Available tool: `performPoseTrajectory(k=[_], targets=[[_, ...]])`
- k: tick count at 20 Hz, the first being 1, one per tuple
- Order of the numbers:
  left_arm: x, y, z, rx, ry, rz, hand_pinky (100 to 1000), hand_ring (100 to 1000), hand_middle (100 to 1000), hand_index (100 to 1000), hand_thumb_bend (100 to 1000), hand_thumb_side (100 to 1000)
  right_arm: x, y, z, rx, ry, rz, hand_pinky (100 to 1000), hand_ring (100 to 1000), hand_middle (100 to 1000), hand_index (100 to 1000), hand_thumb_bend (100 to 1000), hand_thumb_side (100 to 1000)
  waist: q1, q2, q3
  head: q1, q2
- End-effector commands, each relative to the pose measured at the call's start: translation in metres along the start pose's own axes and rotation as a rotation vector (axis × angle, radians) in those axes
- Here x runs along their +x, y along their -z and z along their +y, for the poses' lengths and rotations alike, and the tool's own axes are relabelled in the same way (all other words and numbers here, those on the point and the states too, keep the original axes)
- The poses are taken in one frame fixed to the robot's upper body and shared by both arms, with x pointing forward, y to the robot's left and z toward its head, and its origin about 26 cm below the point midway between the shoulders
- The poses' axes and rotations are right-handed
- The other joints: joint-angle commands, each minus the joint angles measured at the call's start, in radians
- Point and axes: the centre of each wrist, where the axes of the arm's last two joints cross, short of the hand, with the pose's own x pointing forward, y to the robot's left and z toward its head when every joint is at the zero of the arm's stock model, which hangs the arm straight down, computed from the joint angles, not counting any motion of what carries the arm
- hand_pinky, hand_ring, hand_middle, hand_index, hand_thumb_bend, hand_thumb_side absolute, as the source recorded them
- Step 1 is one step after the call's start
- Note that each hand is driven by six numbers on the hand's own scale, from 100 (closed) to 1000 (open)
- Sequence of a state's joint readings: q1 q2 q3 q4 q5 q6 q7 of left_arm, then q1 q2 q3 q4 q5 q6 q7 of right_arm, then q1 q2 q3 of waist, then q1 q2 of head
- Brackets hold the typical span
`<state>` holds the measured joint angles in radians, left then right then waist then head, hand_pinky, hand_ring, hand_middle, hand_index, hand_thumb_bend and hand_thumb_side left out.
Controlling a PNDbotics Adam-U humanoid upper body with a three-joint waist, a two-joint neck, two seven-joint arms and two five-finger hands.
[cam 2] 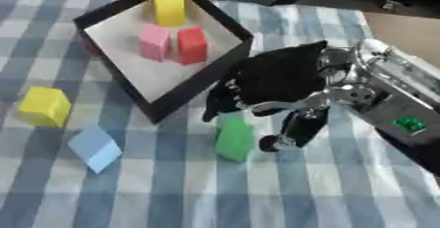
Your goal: Pick up objects on the table and place them in the box.
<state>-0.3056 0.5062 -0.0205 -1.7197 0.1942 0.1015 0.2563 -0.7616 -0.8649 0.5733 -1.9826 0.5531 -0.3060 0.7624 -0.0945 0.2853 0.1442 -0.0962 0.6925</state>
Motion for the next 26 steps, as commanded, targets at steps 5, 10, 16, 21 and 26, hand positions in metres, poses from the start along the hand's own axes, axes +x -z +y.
performPoseTrajectory(k=[5, 10, 16, 21, 26], targets=[[0.007, 0.003, 0.004, 0.001, 0.013, -0.025, 750, 754, 832, 841, 353, 758, 0.005, 0.001, -0.003, 0.029, -0.002, 0.034, 901, 874, 851, 914, 424, 100, 0.017, 0.004, 0.005, -0.008, 0.000], [0.008, 0.003, 0.003, 0.001, 0.012, -0.025, 750, 754, 832, 841, 352, 759, 0.006, 0.004, -0.003, 0.031, 0.009, 0.042, 901, 872, 849, 914, 441, 100, 0.017, 0.005, 0.007, -0.012, -0.003], [0.008, 0.003, 0.002, -0.001, 0.009, -0.027, 751, 753, 832, 841, 350, 760, 0.008, 0.007, -0.003, 0.025, 0.004, 0.063, 903, 871, 847, 912, 448, 100, 0.018, 0.008, 0.011, -0.016, -0.008], [0.009, 0.003, 0.001, -0.003, 0.006, -0.029, 751, 753, 833, 841, 349, 761, 0.010, 0.010, 0.001, 0.025, -0.002, 0.084, 900, 865, 837, 908, 448, 100, 0.019, 0.012, 0.016, -0.017, -0.012], [0.009, 0.003, 0.001, -0.004, 0.002, -0.029, 751, 753, 833, 841, 348, 762, 0.008, 0.015, 0.009, 0.037, 0.014, 0.095, 898, 859, 823, 898, 451, 100, 0.020, 0.017, 0.022, -0.021, -0.015]])
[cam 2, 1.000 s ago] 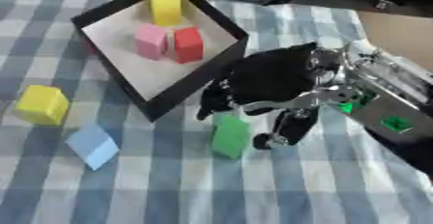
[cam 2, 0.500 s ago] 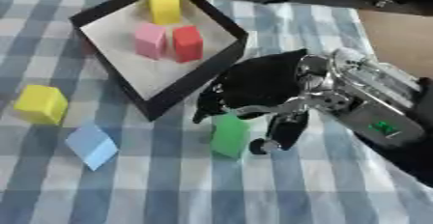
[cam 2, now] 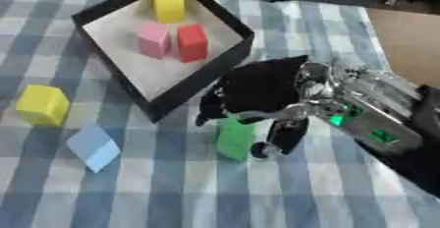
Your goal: Pick up objects on the table and place them in the box.
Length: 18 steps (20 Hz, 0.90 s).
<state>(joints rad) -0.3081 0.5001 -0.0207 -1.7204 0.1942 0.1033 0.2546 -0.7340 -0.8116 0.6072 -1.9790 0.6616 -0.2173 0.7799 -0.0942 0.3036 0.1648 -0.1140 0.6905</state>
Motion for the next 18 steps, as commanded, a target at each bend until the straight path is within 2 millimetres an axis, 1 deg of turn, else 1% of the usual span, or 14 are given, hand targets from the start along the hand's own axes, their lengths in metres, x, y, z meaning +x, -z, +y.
performPoseTrajectory(k=[1, 13, 18], targets=[[0.009, 0.003, 0.002, -0.003, 0.008, -0.029, 751, 753, 833, 841, 347, 762, -0.004, 0.000, 0.000, -0.002, -0.012, 0.023, 898, 858, 819, 894, 451, 100, 0.020, 0.000, 0.002, -0.004, -0.013], [0.010, 0.003, 0.001, -0.005, 0.004, -0.033, 753, 753, 834, 841, 339, 763, -0.023, 0.015, 0.025, 0.012, -0.009, 0.069, 897, 855, 810, 885, 432, 100, 0.023, 0.014, 0.010, -0.009, -0.022], [0.010, 0.003, 0.001, -0.006, 0.003, -0.031, 753, 753, 834, 842, 339, 767, -0.027, 0.018, 0.032, 0.014, -0.010, 0.072, 892, 844, 770, 852, 402, 100, 0.023, 0.015, 0.008, -0.009, -0.023]])
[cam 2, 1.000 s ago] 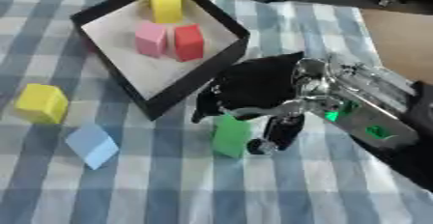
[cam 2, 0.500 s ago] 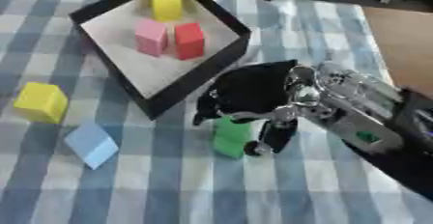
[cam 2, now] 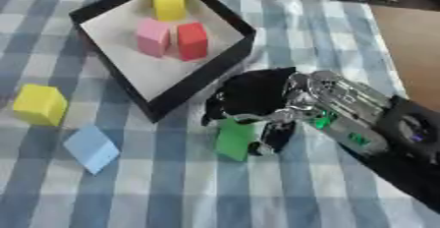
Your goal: Pick up objects on the table and place them in the box.
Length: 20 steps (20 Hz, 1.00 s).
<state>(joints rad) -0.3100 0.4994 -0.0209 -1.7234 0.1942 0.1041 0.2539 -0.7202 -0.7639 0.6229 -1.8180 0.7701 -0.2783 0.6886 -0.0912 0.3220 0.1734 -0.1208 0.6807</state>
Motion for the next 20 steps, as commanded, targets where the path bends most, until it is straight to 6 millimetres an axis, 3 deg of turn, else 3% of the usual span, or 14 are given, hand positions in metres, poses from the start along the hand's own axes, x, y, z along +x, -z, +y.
performPoseTrajectory(k=[1, 5, 9, 16, 20], targets=[[0.008, 0.003, 0.002, -0.004, 0.005, -0.027, 753, 753, 834, 841, 339, 767, -0.005, -0.003, -0.001, -0.006, -0.015, 0.016, 891, 841, 754, 838, 402, 100, 0.021, -0.003, 0.000, -0.002, -0.013], [0.008, 0.002, 0.002, -0.002, 0.006, -0.026, 753, 753, 832, 840, 338, 767, -0.004, -0.003, -0.001, -0.036, -0.002, 0.004, 878, 813, 625, 723, 355, 100, 0.021, -0.005, -0.003, -0.001, -0.010], [0.008, 0.002, 0.003, -0.001, 0.009, -0.025, 753, 753, 832, 840, 339, 766, -0.001, -0.008, -0.006, -0.089, 0.017, -0.010, 868, 781, 559, 622, 298, 100, 0.020, -0.009, -0.006, 0.002, -0.009], [0.007, 0.002, 0.004, 0.002, 0.014, -0.022, 753, 753, 832, 840, 338, 765, 0.007, -0.024, -0.023, -0.160, 0.047, -0.026, 838, 714, 499, 551, 191, 100, 0.018, -0.018, -0.012, 0.006, -0.005], [0.007, 0.001, 0.006, 0.008, 0.019, -0.024, 753, 753, 833, 840, 340, 762, 0.005, -0.047, -0.045, -0.248, 0.051, 0.001, 822, 672, 476, 531, 144, 100, 0.017, -0.026, -0.019, 0.010, -0.004]])
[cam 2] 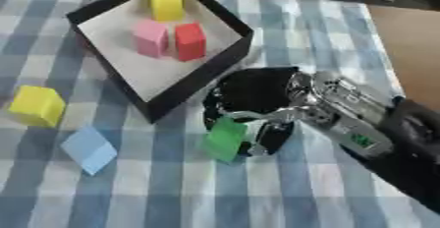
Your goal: Pick up objects on the table and place them in the box.
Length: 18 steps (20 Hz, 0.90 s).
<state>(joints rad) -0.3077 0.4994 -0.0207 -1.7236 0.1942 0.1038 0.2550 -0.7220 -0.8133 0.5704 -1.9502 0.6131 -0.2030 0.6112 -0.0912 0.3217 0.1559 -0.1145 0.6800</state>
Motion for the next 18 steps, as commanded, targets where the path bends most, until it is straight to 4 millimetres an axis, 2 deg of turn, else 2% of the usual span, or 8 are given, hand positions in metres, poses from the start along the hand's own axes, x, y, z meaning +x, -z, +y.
performPoseTrajectory(k=[1, 6, 10, 13, 18], targets=[[0.007, 0.002, 0.006, 0.009, 0.020, -0.028, 753, 753, 833, 840, 340, 761, -0.006, -0.022, -0.029, -0.089, -0.024, 0.037, 820, 668, 474, 527, 140, 100, 0.018, -0.027, -0.002, 0.005, -0.004], [0.008, 0.000, 0.010, 0.029, 0.019, -0.034, 753, 753, 832, 840, 342, 756, -0.019, -0.047, -0.077, -0.326, -0.022, 0.102, 821, 653, 460, 509, 112, 100, 0.020, -0.036, -0.007, 0.006, -0.005], [0.009, 0.000, 0.008, 0.023, 0.017, -0.038, 754, 752, 832, 839, 343, 754, -0.017, -0.053, -0.113, -0.453, -0.008, 0.181, 829, 654, 456, 506, 104, 100, 0.021, -0.041, -0.006, 0.004, -0.008], [0.011, 0.001, 0.007, 0.012, 0.014, -0.046, 754, 752, 832, 839, 343, 753, -0.029, -0.045, -0.129, -0.489, 0.022, 0.253, 830, 655, 458, 509, 100, 100, 0.018, -0.042, -0.002, 0.001, -0.010], [0.018, 0.004, 0.004, -0.003, 0.009, -0.070, 754, 752, 832, 839, 345, 750, -0.074, -0.018, -0.135, -0.487, 0.050, 0.393, 838, 659, 463, 514, 100, 100, 0.010, -0.035, 0.010, -0.011, -0.019]])
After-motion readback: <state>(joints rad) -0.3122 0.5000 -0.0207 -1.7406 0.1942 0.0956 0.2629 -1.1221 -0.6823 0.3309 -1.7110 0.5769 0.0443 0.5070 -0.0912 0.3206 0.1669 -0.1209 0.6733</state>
